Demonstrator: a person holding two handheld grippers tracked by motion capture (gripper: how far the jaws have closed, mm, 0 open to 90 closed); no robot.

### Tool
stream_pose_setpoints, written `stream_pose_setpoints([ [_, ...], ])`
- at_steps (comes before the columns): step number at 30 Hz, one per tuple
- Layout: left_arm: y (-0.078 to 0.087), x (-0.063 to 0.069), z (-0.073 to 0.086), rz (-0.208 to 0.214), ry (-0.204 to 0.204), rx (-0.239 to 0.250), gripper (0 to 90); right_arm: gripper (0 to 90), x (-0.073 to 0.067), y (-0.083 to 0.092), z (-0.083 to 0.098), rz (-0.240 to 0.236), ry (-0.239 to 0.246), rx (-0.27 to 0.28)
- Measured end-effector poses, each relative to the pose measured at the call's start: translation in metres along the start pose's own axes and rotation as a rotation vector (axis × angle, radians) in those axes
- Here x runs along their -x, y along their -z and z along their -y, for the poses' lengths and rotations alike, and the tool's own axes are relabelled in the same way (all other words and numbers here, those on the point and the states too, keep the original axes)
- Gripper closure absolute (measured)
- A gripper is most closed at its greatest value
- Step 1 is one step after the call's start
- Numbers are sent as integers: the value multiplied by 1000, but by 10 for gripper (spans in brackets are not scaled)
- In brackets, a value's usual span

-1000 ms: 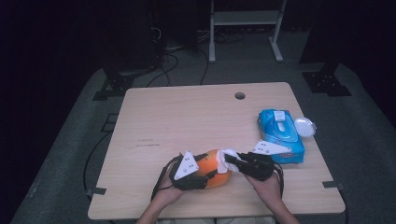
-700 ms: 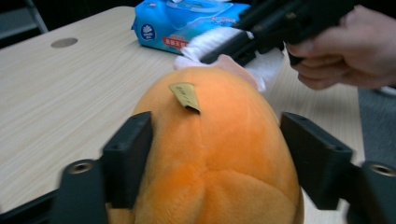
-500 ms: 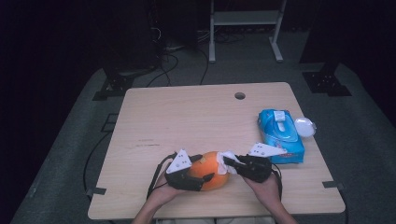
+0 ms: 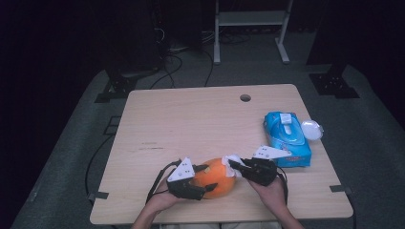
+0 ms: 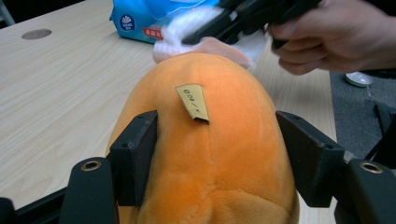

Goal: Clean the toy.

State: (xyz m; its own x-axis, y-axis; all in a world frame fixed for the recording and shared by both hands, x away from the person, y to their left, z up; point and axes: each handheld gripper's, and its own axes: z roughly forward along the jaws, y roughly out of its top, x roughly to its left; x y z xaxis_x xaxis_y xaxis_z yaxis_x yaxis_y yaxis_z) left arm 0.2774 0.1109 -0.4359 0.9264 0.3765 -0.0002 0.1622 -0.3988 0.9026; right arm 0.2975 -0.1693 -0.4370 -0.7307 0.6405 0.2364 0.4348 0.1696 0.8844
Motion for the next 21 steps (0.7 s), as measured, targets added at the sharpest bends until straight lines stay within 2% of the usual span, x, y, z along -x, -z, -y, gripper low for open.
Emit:
stream_pose_setpoints([
  [2, 0, 0, 0, 4, -6, -3, 328, 774, 9, -2, 5, 17, -45, -27],
  [3, 0, 0, 0, 6, -8, -3, 328, 774, 11, -2, 6, 6, -74, -25],
  [4, 0, 0, 0, 7, -9, -3, 328, 774, 9, -1, 4, 0, -78, -22],
  [8, 0, 0, 1, 10, -10, 1, 328, 774, -6, 4, -6, -36, -21, 13],
  [10, 0, 1, 1, 12, -12, 1, 328, 773, -5, 3, -5, -28, -11, 8],
  [13, 0, 1, 1, 11, -15, 0, 328, 773, 8, 0, 4, -3, -78, -19],
  [15, -1, 1, 0, 10, -21, -1, 328, 774, 11, -1, 6, -17, -119, -14],
  [17, -1, 1, 0, 7, -18, 0, 326, 774, 4, 1, 1, -17, -84, -9],
  [20, -5, 2, -1, -6, -9, 9, 321, 774, -10, 6, -9, -70, -52, 32],
  [21, -7, 3, -1, -11, -12, 11, 305, 773, -13, 6, -10, -69, -35, 32],
])
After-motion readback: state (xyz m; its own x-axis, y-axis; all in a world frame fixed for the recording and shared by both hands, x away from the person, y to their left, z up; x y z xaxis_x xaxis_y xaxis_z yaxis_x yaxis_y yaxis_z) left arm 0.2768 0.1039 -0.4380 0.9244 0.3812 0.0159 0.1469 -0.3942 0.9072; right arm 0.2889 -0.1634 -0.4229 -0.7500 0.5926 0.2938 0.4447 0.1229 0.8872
